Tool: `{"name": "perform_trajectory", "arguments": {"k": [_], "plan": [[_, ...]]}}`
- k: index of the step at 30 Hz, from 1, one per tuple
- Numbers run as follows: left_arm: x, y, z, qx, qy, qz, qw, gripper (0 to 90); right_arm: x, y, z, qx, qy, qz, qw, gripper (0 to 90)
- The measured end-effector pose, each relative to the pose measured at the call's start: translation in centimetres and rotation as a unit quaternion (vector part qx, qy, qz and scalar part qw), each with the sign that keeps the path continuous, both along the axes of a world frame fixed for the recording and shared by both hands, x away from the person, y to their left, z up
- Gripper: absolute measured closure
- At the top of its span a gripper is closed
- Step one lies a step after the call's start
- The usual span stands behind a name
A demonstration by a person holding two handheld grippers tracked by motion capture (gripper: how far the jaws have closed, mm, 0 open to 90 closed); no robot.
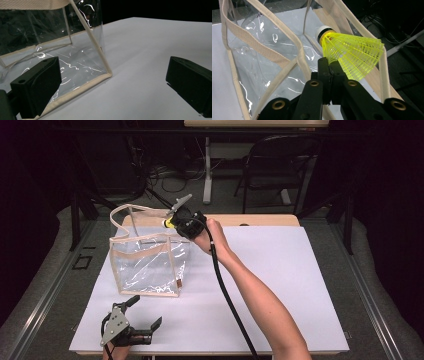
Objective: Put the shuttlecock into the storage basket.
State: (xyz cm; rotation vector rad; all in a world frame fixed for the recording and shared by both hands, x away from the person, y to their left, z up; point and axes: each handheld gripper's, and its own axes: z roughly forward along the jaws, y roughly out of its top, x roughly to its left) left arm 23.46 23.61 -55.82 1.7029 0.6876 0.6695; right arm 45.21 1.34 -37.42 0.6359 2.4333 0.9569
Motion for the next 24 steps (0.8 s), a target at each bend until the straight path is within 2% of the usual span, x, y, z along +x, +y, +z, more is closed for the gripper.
{"name": "perform_trajectory", "arguments": {"k": [10,14,22,24], "plan": [[-0.02,0.02,0.01,0.000,-0.001,0.000,1.0000,0.1,0.27,0.46,-0.18,-0.011,0.010,-0.004,0.9999,89.5],[-0.03,0.06,0.02,0.000,-0.001,-0.001,1.0000,0.1,0.39,0.66,-0.15,-0.007,0.012,-0.006,0.9999,88.7],[-0.12,0.10,0.05,-0.002,-0.001,0.000,1.0000,0.1,0.18,0.27,0.38,0.024,0.014,-0.014,0.9995,59.6],[-0.12,0.12,0.06,-0.002,-0.001,0.000,1.0000,0.1,0.11,0.02,0.55,0.029,0.011,-0.013,0.9994,54.7]]}}
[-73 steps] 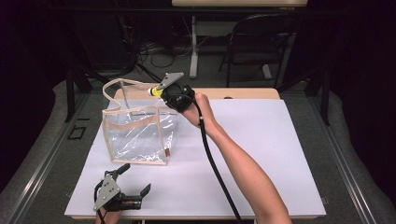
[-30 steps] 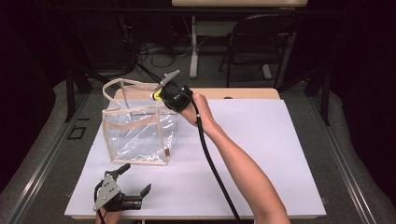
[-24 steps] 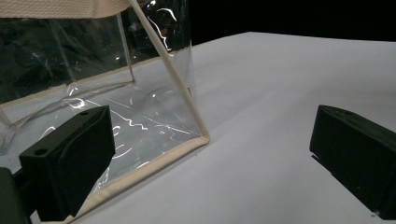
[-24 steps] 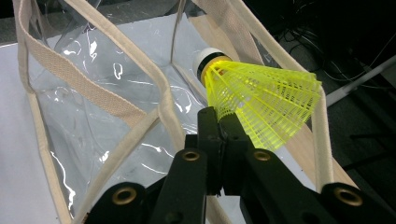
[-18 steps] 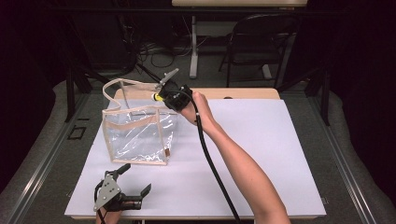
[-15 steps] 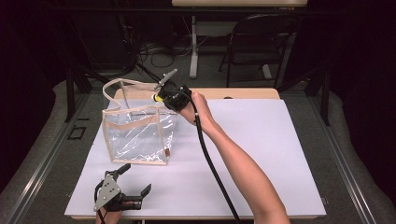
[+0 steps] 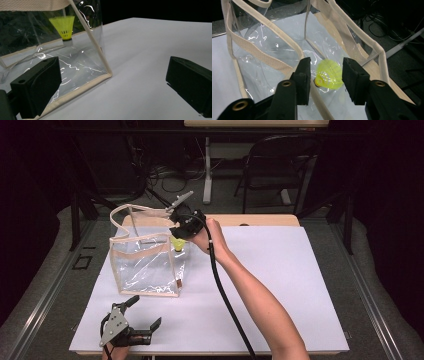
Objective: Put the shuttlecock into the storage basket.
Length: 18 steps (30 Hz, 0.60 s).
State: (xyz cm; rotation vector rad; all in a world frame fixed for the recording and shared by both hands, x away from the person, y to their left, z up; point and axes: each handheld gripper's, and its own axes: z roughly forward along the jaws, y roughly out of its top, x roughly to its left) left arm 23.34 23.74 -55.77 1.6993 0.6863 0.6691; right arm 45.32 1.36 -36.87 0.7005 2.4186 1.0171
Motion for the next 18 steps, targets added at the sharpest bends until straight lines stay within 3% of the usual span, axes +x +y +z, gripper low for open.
{"name": "perform_trajectory", "arguments": {"k": [11,18], "plan": [[0.1,-0.2,0.0,0.003,0.001,-0.003,1.0000,0.1,-1.6,-1.4,1.2,0.021,0.009,0.010,0.9997,23.4],[0.2,-0.5,0.0,0.004,0.003,-0.005,1.0000,0.1,-2.5,-2.2,1.2,0.021,0.012,0.019,0.9995,15.0]]}}
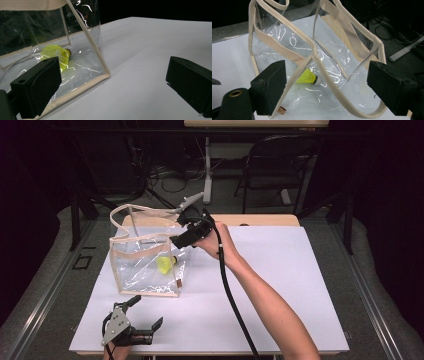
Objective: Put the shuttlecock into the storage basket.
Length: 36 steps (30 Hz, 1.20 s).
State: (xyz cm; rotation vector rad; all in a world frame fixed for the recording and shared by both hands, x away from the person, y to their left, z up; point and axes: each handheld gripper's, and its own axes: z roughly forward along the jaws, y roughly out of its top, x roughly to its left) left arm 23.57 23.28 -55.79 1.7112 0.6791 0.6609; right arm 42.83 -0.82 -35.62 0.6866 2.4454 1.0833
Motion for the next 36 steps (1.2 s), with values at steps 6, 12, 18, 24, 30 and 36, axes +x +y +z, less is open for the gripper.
{"name": "perform_trajectory", "arguments": {"k": [6,12,18,24,30,36], "plan": [[0.1,-0.1,0.0,0.001,0.002,0.001,1.0000,0.1,-0.5,-1.0,-0.2,0.003,0.006,0.001,1.0000,11.6],[0.1,-0.2,-0.1,0.003,0.002,0.000,1.0000,0.1,-1.0,-2.1,-0.5,0.005,0.008,0.002,1.0000,7.4],[0.1,-0.1,-0.1,0.003,0.003,0.001,1.0000,0.1,-1.5,-3.3,-0.8,0.013,0.006,0.000,0.9999,5.8],[0.0,-0.1,-0.2,0.006,0.004,-0.004,1.0000,0.1,-2.2,-4.3,-1.5,0.015,0.004,-0.001,0.9999,3.9],[-0.1,0.0,-0.1,0.004,0.002,-0.003,1.0000,0.1,-2.8,-5.0,-2.5,0.009,0.009,-0.004,0.9999,2.5],[-0.1,0.0,-0.1,0.006,0.001,-0.004,1.0000,0.1,-3.5,-5.9,-3.1,0.003,0.008,-0.005,1.0000,2.0]]}}
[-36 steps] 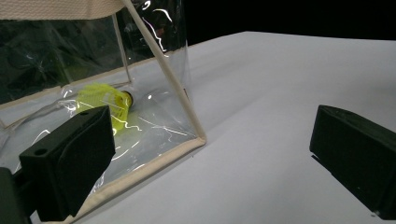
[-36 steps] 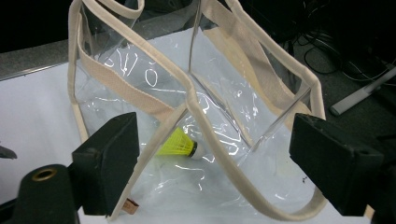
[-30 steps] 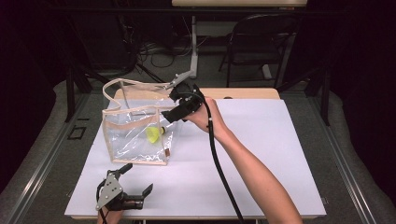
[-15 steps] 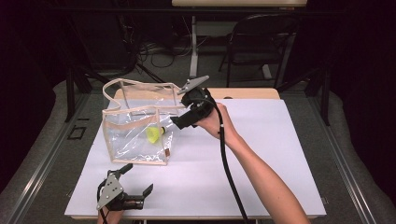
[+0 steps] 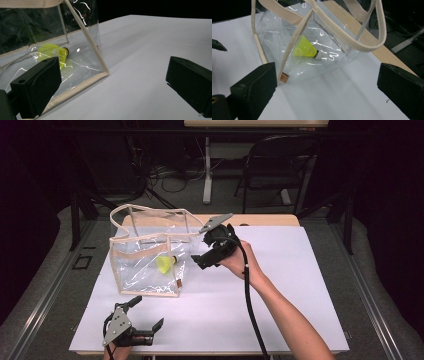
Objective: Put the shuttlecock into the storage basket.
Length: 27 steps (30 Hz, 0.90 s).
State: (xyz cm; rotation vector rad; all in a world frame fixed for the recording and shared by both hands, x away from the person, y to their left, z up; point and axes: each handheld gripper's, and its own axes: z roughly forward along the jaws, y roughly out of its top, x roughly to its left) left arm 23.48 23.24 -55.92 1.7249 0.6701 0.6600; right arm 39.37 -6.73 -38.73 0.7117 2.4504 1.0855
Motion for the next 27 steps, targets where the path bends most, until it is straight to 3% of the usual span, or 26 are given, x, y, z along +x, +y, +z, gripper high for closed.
{"name": "perform_trajectory", "arguments": {"k": [17,27], "plan": [[0.0,-0.1,0.0,0.001,0.001,0.000,1.0000,0.1,-2.1,-3.3,-2.4,0.008,0.001,-0.015,0.9999,0.9],[0.0,-0.1,0.0,0.002,0.001,-0.001,1.0000,0.1,-3.4,-4.8,-3.4,0.015,-0.011,-0.024,0.9995,0.0]]}}
